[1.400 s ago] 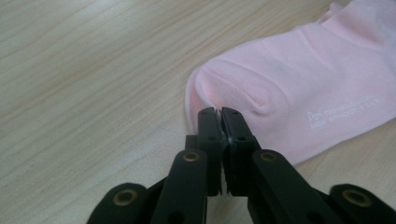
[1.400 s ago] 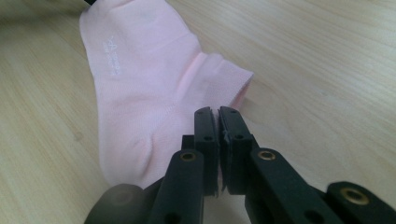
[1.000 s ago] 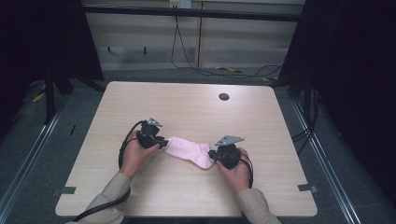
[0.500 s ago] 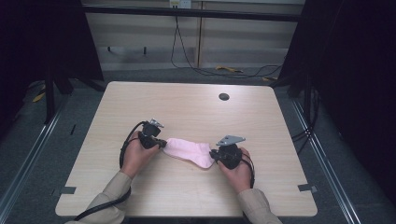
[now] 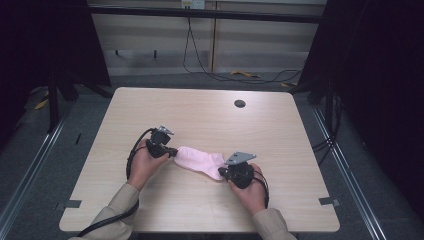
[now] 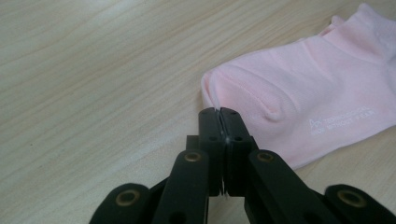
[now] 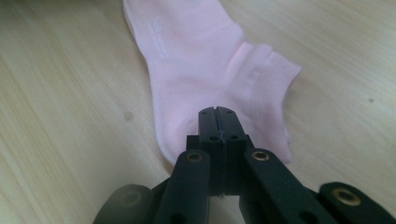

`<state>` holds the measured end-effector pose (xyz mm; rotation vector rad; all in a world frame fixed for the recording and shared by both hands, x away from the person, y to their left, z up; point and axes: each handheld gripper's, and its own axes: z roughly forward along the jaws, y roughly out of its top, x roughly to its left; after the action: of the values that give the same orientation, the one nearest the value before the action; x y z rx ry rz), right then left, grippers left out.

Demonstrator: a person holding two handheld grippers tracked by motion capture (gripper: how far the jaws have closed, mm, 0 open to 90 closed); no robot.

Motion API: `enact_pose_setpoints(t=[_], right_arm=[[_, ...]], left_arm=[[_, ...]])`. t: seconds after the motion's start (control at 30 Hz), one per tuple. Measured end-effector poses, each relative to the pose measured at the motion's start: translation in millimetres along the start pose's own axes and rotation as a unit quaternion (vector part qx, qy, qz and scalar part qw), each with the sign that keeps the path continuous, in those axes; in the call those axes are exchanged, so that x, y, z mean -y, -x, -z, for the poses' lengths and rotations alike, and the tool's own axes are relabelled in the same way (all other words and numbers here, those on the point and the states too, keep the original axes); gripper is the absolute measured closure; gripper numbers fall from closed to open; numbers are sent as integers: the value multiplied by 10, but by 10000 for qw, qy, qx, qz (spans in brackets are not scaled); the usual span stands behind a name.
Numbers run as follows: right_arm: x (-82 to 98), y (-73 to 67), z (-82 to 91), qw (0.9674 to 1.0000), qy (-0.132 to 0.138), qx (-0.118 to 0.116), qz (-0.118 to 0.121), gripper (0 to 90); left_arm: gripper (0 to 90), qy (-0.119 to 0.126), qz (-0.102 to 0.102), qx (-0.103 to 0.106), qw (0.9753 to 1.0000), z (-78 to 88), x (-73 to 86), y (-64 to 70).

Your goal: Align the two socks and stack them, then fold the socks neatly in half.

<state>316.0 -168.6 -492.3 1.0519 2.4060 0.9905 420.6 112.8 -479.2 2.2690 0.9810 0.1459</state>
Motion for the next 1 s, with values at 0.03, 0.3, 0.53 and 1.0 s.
enact_pose_setpoints(t=[0.03,0.3,0.53,1.0], right_arm=[[25,-6,-14,10000,-19,-4,-14,900],[78,-3,3,9999,62,-22,-136,900],[124,-16,5,9996,212,-43,-156,900],[156,-18,-1,9993,320,-19,-167,900]], left_arm=[[888,23,-9,-13,10000,13,-7,3],[888,130,28,42,9999,84,-59,32],[888,213,-27,30,9998,161,-142,91],[888,219,-145,70,9996,222,-224,187]])
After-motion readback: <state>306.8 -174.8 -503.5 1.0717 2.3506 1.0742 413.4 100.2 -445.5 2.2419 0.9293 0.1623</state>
